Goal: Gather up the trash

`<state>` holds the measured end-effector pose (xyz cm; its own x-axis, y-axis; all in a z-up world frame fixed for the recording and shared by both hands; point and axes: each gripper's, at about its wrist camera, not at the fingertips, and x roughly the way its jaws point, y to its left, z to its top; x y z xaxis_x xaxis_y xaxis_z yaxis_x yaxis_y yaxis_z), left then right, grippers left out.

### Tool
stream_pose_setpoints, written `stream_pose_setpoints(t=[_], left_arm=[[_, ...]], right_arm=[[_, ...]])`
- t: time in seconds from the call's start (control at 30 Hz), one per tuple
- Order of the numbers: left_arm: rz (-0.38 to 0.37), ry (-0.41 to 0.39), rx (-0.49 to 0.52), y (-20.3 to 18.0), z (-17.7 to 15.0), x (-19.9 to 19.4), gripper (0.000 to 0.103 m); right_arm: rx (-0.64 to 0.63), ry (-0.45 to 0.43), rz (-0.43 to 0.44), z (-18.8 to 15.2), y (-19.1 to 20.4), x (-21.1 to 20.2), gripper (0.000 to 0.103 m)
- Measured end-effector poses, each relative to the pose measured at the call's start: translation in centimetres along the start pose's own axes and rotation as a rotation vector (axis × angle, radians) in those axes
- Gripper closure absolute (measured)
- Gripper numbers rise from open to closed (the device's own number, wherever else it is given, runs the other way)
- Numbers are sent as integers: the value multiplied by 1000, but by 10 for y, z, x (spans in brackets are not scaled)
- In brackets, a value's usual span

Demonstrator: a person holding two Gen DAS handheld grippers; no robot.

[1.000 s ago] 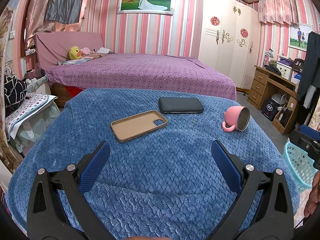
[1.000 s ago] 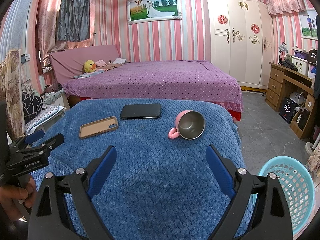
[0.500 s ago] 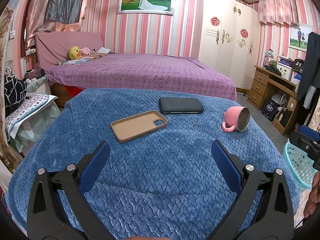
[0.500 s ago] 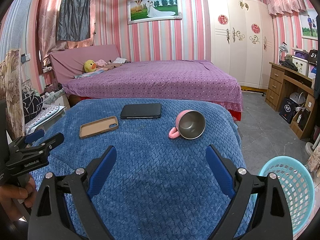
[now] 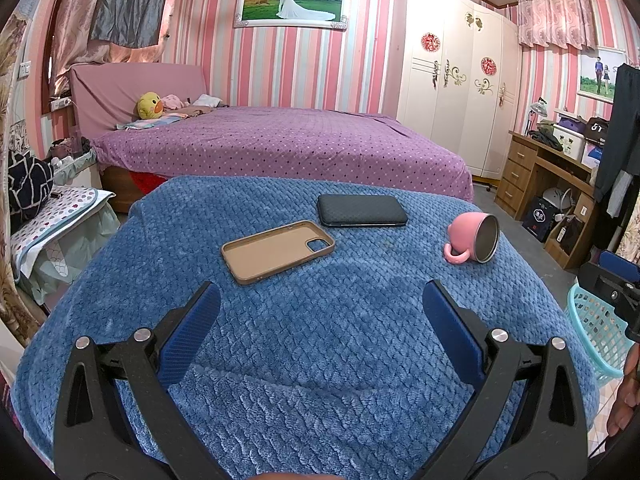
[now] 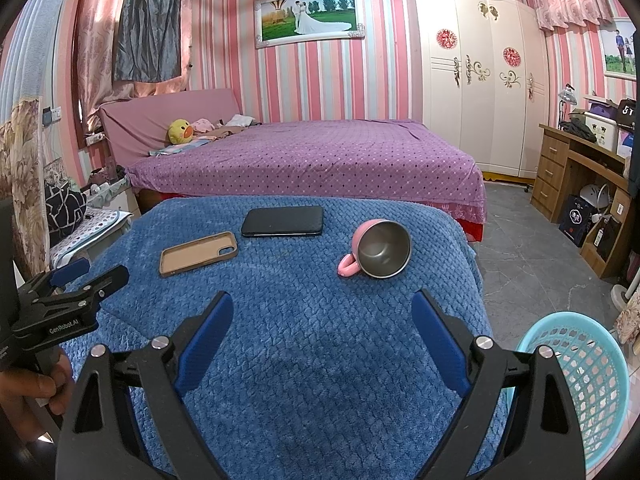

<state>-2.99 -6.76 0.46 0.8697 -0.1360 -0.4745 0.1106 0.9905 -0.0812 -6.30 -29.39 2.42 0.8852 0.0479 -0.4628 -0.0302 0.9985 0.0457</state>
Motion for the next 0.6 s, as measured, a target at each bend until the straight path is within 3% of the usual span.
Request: stream_pose_setpoints(t=[0.6], left_arm=[[-9,2,9,-2,1,-2,5]], right_arm=[[0,1,0,1,0,0,14]])
